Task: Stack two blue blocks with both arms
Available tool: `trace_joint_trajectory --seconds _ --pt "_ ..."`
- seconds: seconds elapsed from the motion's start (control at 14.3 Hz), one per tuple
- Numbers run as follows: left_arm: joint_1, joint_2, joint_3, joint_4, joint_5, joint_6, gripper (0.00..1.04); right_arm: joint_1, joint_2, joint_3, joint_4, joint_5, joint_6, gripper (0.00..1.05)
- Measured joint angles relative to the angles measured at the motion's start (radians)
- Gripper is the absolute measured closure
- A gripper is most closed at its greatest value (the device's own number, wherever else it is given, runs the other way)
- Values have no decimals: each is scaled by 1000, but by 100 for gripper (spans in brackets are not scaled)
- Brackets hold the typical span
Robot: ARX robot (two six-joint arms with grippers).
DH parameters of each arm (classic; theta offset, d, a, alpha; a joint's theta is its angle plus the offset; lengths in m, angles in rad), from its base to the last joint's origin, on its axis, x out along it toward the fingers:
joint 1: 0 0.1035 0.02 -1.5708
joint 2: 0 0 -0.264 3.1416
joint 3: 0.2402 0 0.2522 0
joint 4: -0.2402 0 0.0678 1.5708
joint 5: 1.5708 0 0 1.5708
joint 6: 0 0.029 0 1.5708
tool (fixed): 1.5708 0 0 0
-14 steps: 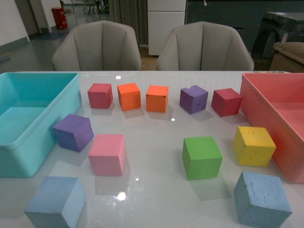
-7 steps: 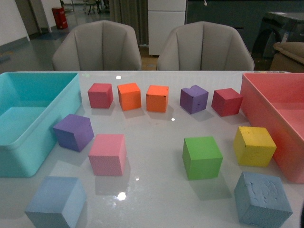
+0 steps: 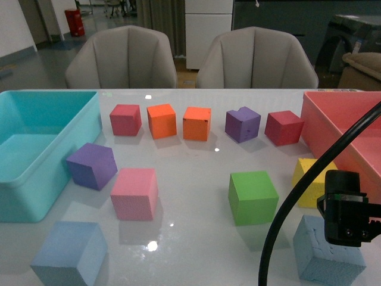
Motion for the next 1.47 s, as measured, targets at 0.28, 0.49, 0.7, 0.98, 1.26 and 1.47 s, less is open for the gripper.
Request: trace_joint_trajectory --seconds 0.28,0.49,0.7,0.98,1.26,1.47 --pt "0 0 0 0 0 0 7 -1 118 15 32 -42 50 6" --pt "0 0 0 0 0 0 7 -8 174 26 54 -54 50 6" --pt "0 0 0 0 0 0 7 -13 231 53 84 -72 50 6" --pt "0 0 0 0 0 0 7 -13 295 70 104 -89 51 6" --pt "0 0 0 0 0 0 7 -13 306 64 117 -105 84 12" --pt "0 0 0 0 0 0 7 -14 306 63 114 -116 102 47"
